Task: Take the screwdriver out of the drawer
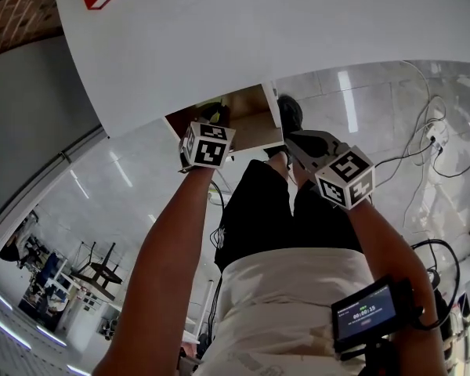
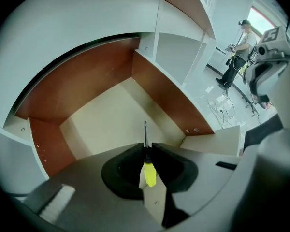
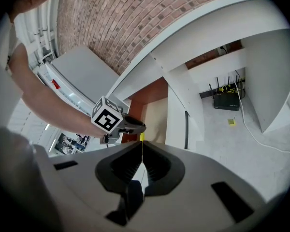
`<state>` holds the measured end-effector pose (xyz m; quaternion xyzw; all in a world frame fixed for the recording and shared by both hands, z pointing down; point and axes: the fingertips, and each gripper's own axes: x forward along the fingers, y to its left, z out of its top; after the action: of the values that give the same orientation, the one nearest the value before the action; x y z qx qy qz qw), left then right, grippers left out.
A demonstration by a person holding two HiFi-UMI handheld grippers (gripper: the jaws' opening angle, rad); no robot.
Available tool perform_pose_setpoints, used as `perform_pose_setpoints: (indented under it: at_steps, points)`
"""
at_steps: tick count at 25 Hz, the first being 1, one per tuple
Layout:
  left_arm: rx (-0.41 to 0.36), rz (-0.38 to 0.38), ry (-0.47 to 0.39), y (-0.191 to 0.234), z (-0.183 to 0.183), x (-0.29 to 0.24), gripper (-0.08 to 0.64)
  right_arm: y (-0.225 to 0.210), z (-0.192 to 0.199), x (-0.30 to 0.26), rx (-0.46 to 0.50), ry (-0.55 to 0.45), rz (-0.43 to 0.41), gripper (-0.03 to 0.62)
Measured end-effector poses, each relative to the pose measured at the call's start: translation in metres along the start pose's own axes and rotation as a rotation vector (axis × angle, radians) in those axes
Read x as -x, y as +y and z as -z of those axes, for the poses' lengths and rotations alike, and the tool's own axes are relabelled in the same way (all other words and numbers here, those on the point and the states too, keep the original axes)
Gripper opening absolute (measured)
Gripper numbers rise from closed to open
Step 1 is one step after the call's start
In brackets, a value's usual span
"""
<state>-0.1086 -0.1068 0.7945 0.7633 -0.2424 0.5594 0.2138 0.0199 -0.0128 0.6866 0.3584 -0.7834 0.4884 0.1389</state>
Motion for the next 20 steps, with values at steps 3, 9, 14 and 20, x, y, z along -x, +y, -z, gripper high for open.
perform_pose_setpoints:
  at_steps: [3, 9, 14, 20]
  points:
    - [0.002, -0.001, -0.012, 0.000, -0.001, 0.008, 0.052, 0.003, -0.004, -0.002, 0.015, 0.011, -0.009, 0.006]
    - [-0.011, 0.002, -0.036, -0.002, -0.004, 0.023, 0.052, 0.009, -0.009, -0.007, 0.039, 0.030, -0.020, 0.006]
    - [0.007, -0.002, -0.056, -0.009, -0.005, 0.041, 0.052, 0.017, -0.012, -0.003, 0.065, 0.045, -0.031, 0.006]
    - [-0.010, -0.006, -0.081, -0.024, -0.008, 0.064, 0.052, 0.020, -0.013, 0.007, 0.077, 0.056, -0.029, 0.006]
